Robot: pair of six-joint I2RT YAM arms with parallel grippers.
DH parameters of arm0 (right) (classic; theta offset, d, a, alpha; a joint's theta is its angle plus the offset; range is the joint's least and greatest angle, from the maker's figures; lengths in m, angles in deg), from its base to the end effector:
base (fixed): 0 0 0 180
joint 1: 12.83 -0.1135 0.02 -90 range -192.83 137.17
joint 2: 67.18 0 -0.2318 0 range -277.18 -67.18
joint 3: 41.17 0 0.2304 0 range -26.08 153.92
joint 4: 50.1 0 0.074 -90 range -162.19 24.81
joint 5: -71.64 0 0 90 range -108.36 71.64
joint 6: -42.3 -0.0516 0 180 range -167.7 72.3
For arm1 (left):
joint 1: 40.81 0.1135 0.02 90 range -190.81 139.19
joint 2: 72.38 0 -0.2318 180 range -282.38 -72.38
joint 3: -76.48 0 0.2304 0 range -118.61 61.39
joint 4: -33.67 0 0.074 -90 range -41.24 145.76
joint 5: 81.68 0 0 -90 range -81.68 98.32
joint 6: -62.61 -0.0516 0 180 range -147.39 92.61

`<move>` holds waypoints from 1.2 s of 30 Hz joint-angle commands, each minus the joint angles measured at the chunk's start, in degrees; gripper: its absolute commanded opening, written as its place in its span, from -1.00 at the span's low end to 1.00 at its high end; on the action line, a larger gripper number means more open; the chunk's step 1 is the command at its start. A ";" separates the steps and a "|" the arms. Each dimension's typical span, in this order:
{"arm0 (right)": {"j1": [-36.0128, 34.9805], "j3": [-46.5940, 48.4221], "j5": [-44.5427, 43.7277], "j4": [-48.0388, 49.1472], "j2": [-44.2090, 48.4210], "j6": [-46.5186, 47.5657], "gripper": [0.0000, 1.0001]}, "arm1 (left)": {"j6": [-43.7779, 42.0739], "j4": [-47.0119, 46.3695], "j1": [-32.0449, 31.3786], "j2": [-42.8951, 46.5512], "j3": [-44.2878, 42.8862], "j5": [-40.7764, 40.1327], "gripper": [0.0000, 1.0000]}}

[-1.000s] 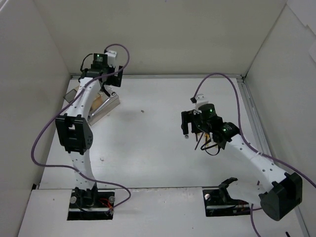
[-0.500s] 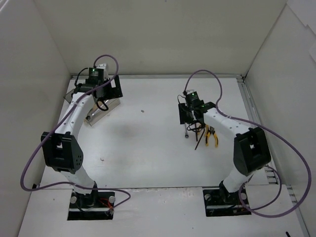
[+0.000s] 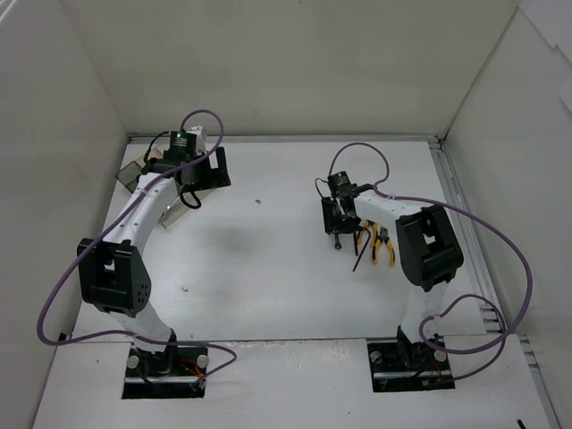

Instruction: Sort the tools into containers

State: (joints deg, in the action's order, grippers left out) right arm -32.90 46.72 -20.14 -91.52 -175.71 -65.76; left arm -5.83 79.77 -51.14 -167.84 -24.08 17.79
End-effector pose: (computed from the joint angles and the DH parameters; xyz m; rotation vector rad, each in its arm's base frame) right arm 0.3463 0.1248 0.1411 -0.0364 2.6650 0.1774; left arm 0.3584 -0.0739 0.2828 -0.1398 2.3167 -0.4751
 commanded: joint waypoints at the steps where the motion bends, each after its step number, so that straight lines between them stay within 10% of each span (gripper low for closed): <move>1: 1.35 1.91 0.81 -0.04 -1.24 0.22 -0.19 | -0.91 -3.05 -0.57 3.09 -1.45 1.34 0.99; 9: 1.62 3.22 1.25 -2.50 -2.30 0.22 -0.38 | -1.17 -3.41 -1.10 1.77 -2.86 2.74 0.99; 13: 1.62 5.16 1.43 -4.61 -3.79 1.89 -1.00 | -1.43 -2.97 -2.24 0.63 -4.17 3.10 0.99; 36: -6.20 -2.83 15.93 12.70 24.15 3.74 -1.00 | 15.17 -15.27 -11.46 -1.30 -6.64 17.16 0.85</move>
State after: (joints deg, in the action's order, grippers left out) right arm -37.80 44.57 -7.42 -84.15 -154.68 -61.22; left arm 5.17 71.03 -59.91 -169.68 -27.08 31.93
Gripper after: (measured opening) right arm 0.095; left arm 0.931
